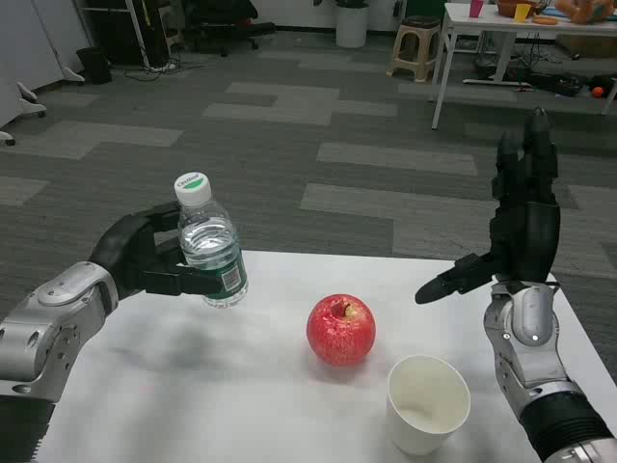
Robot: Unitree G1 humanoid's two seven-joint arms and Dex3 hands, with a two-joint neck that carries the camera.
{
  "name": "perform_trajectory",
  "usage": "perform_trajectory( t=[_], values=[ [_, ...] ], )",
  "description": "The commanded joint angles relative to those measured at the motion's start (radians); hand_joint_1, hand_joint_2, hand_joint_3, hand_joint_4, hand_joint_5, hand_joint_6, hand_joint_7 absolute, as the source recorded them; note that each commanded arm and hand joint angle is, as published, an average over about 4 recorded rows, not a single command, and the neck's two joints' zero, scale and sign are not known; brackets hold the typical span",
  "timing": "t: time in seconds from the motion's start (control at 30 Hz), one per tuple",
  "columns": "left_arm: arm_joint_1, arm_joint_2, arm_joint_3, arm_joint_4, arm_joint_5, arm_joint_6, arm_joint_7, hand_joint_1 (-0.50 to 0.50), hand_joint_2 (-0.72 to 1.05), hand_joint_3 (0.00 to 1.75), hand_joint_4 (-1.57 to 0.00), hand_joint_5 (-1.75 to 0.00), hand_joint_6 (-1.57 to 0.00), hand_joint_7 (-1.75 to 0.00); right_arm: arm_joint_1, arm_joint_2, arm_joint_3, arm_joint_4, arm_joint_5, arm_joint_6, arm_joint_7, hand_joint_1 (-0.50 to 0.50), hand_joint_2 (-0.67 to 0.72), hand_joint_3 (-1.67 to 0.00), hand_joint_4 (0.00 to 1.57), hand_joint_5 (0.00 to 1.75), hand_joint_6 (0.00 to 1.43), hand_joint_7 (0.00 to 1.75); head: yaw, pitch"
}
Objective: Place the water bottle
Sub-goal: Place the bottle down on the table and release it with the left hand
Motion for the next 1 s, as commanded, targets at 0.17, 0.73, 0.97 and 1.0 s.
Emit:
perform_trajectory(
  t=[0.17, 0.73, 0.97, 1.0],
  values=[
    [0.040, -0.004, -0.016, 0.010, -0.022, -0.041, -0.022, 0.12, 0.52, 0.02, -0.67, -1.75, -1.31, -1.68, 0.010, 0.020, 0.003, -0.035, -0.004, 0.023, 0.005, -0.46, 0.72, 0.00, 0.00, 0.00, 0.00, 0.00, 0.029, -0.015],
    [0.051, 0.002, -0.057, 0.012, 0.019, -0.060, -0.033, 0.12, 0.52, 0.02, -0.67, -1.75, -1.31, -1.68, 0.014, 0.022, 0.006, -0.038, -0.004, 0.018, 0.005, -0.46, 0.72, 0.00, 0.00, 0.00, 0.00, 0.00, 0.036, -0.024],
    [0.051, 0.009, -0.094, 0.018, 0.115, -0.072, -0.057, 0.12, 0.52, 0.02, -0.64, -1.75, -1.31, -1.68, 0.014, 0.024, 0.007, -0.038, -0.004, 0.018, 0.005, -0.46, 0.72, 0.00, 0.00, 0.00, 0.00, 0.00, 0.033, -0.037],
    [0.051, 0.009, -0.100, 0.021, 0.127, -0.076, -0.060, 0.12, 0.52, 0.04, -0.64, -1.75, -1.31, -1.68, 0.014, 0.024, 0.008, -0.038, -0.004, 0.018, 0.005, -0.46, 0.72, 0.00, 0.00, 0.00, 0.00, 0.00, 0.032, -0.040]
  ],
)
